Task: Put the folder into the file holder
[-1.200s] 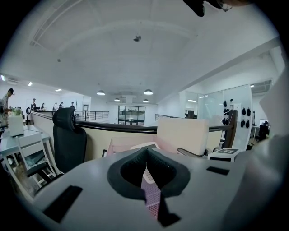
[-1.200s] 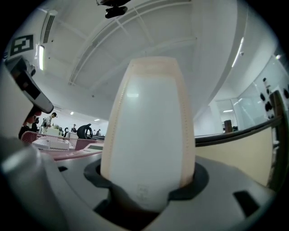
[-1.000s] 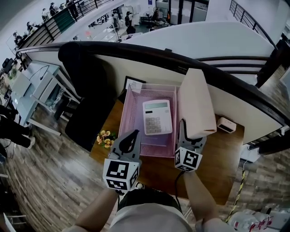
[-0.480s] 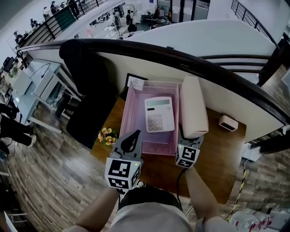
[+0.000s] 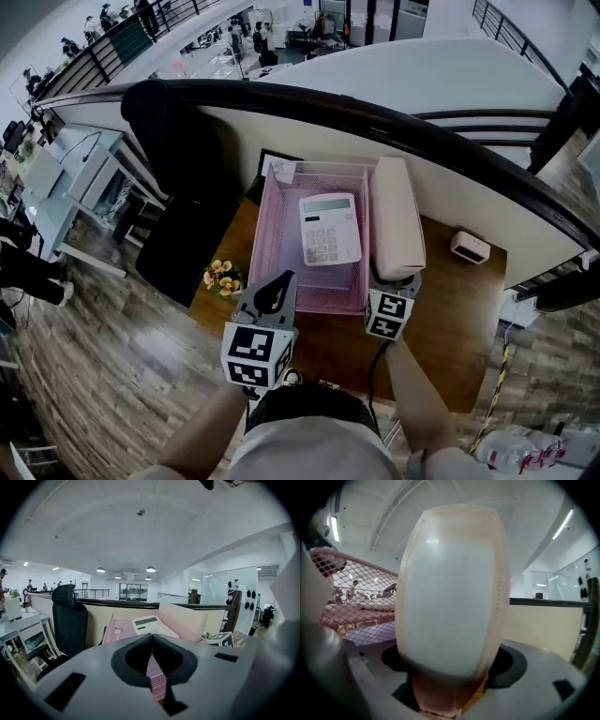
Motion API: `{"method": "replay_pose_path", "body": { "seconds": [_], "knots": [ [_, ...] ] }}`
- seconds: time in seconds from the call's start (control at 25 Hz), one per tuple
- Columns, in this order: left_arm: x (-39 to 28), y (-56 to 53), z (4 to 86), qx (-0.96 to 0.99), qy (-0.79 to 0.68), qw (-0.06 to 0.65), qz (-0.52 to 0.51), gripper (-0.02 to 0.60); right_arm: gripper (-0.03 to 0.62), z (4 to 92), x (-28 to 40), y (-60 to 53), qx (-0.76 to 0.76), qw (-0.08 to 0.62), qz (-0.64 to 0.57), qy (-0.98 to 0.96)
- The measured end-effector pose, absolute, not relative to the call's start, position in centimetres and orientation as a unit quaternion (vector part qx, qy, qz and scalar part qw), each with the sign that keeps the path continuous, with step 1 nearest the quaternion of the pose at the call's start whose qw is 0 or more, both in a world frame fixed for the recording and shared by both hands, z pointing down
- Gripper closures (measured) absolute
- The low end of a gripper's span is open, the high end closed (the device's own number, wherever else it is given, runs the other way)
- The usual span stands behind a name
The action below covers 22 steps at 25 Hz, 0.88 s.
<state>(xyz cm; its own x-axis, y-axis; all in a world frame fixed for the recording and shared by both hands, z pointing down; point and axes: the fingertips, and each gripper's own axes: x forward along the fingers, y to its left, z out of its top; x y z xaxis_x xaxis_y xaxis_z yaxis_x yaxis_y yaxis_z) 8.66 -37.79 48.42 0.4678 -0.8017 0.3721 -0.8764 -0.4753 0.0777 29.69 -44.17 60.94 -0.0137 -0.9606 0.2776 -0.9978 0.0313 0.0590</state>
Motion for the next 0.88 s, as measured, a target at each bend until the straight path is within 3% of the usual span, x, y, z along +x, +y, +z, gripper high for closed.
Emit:
{"method": "replay_pose_path", "body": {
  "seconds": [0.36,0.88],
  "knots": [
    [7.1,-35.8,46.7,0.85,-0.496,0.117,0.134,0.577,0.148,57.5,29.8,-40.5,0.7,0.136,0.047,-0.7],
    [4.7,-34.4,39.2,0.865,-0.488,0.075,0.089,0.577,0.253,38.3,27.4,-34.6,0.669,0.01,-0.009,-0.743]
  ]
}}
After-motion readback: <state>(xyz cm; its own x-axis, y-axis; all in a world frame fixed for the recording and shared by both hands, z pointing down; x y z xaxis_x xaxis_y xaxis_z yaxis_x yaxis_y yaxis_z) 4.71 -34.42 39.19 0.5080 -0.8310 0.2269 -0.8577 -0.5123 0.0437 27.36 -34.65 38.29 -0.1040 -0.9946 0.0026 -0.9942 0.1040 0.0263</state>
